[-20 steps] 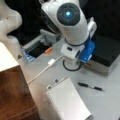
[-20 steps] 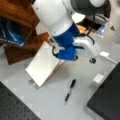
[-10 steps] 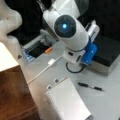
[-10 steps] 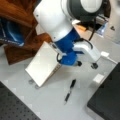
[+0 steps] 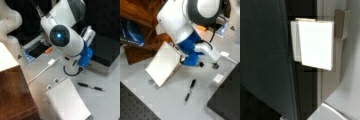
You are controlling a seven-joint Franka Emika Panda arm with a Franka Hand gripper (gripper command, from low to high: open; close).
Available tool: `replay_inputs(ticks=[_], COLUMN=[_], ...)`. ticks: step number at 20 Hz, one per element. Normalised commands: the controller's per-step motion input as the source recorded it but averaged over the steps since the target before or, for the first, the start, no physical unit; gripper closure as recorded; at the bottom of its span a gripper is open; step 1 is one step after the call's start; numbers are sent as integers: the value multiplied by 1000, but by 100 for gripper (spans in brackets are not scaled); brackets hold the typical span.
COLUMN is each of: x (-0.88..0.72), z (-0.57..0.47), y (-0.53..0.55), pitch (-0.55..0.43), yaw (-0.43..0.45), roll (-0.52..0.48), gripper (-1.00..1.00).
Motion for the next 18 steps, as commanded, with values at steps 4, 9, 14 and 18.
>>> replay_inputs(ticks=[4,9,14,18], x=[-388,-365,-292,-230], z=[-136,-133,-126,-142], y=[226,258,225,168], pitch=[-258,-290,-268,-243], yaw=[-363,-329,-276,-241], roll=[168,102,51,34], gripper=[-100,-100,-100,-100])
